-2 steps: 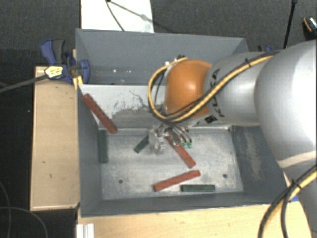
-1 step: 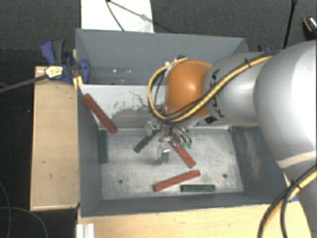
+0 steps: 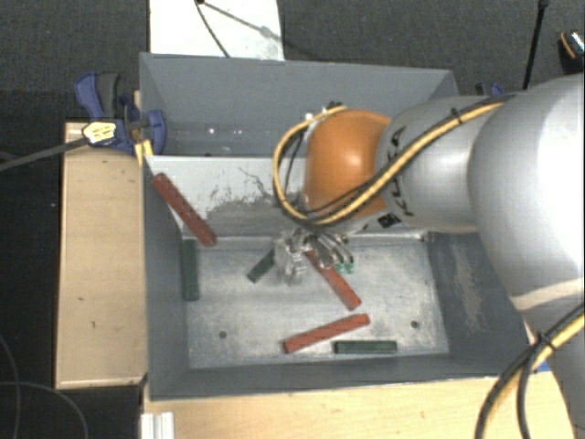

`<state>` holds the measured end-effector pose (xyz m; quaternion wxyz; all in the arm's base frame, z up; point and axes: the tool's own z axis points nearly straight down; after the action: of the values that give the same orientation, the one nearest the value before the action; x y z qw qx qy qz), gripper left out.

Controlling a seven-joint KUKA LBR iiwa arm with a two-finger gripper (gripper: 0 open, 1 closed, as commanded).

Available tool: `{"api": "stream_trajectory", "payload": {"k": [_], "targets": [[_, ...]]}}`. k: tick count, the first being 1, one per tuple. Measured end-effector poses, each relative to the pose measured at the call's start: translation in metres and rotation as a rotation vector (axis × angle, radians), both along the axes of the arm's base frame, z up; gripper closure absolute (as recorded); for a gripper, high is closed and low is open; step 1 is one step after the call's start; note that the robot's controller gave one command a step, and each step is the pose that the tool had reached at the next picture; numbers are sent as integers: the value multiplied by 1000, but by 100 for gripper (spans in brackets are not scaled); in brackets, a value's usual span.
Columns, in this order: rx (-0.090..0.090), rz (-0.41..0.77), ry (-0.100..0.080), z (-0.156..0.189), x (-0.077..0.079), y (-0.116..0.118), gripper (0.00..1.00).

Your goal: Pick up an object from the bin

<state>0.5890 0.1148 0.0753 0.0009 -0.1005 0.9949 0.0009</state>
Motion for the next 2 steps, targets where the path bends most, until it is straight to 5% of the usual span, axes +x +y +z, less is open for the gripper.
{"api": "stream_trajectory", "payload": {"k": [1, 2], "targets": [[0, -1, 2, -1, -1, 0, 0], [0, 20, 0, 0, 0, 0, 100]]}}
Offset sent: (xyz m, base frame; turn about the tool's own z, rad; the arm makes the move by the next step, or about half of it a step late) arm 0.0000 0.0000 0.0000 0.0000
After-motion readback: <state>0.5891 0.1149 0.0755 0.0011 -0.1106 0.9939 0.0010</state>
